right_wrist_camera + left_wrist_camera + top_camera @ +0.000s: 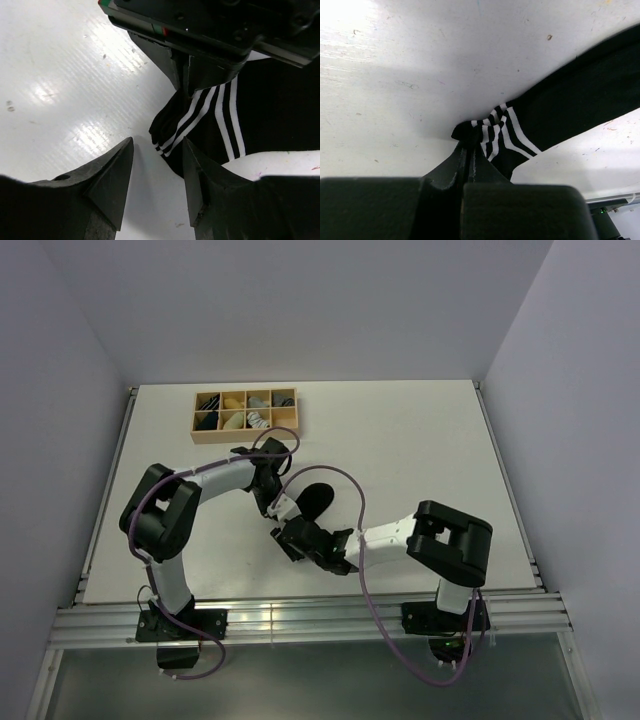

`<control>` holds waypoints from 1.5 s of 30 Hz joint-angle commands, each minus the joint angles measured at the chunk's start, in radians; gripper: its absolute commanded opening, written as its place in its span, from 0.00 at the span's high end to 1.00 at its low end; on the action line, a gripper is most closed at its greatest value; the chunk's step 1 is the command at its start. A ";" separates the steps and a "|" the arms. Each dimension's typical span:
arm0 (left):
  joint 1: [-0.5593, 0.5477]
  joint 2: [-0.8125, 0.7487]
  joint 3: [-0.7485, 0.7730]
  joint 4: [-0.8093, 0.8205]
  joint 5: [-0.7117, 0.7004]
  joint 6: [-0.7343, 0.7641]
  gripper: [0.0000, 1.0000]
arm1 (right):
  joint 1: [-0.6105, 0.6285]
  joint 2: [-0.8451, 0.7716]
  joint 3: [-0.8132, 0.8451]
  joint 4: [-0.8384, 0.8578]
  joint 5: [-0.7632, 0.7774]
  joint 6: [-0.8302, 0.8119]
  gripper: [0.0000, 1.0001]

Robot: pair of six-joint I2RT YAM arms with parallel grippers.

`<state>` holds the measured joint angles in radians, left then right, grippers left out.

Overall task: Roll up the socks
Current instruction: Roll the sock at the center of the board.

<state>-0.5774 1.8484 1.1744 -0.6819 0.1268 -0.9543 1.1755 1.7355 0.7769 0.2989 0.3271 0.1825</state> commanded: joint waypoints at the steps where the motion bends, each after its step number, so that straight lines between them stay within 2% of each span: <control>1: -0.001 0.009 0.025 -0.033 -0.003 0.020 1.00 | 0.018 0.028 0.047 0.043 0.121 -0.035 0.50; 15: -0.001 0.002 0.004 -0.022 0.002 0.012 1.00 | 0.029 0.030 0.058 0.080 0.158 -0.031 0.62; 18: -0.001 0.000 0.002 -0.021 0.004 0.012 1.00 | 0.029 0.033 0.064 0.075 0.150 -0.021 0.69; 22: -0.001 -0.006 -0.001 -0.016 -0.001 0.012 1.00 | 0.027 0.035 0.052 0.069 0.158 -0.002 0.91; 25: -0.001 -0.023 -0.021 0.011 0.002 0.005 1.00 | 0.013 0.012 0.029 0.068 0.127 0.026 1.00; 26: -0.001 -0.029 -0.028 0.019 0.004 0.002 1.00 | 0.006 -0.007 0.022 0.066 0.107 0.049 1.00; 28: -0.001 -0.052 -0.050 0.047 -0.001 -0.006 0.96 | -0.026 -0.025 0.003 0.063 0.024 0.075 1.00; 32: -0.001 -0.101 -0.088 0.093 -0.030 -0.020 0.82 | -0.125 -0.048 -0.024 0.063 -0.218 0.165 1.00; 37: 0.002 -0.178 -0.140 0.128 -0.084 -0.041 0.66 | -0.269 -0.045 -0.082 0.150 -0.515 0.273 1.00; 38: 0.004 -0.202 -0.148 0.142 -0.091 -0.044 0.60 | -0.287 -0.034 -0.085 0.160 -0.551 0.303 1.00; 42: 0.011 -0.285 -0.206 0.176 -0.122 -0.060 0.48 | -0.362 0.025 -0.091 0.210 -0.704 0.392 1.00; 45: 0.011 -0.357 -0.257 0.218 -0.165 -0.064 0.48 | -0.425 0.085 -0.102 0.284 -0.836 0.477 1.00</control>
<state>-0.5694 1.5703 0.9539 -0.5285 0.0238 -1.0000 0.7887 1.7752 0.6979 0.4870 -0.3290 0.5495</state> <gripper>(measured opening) 0.517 0.029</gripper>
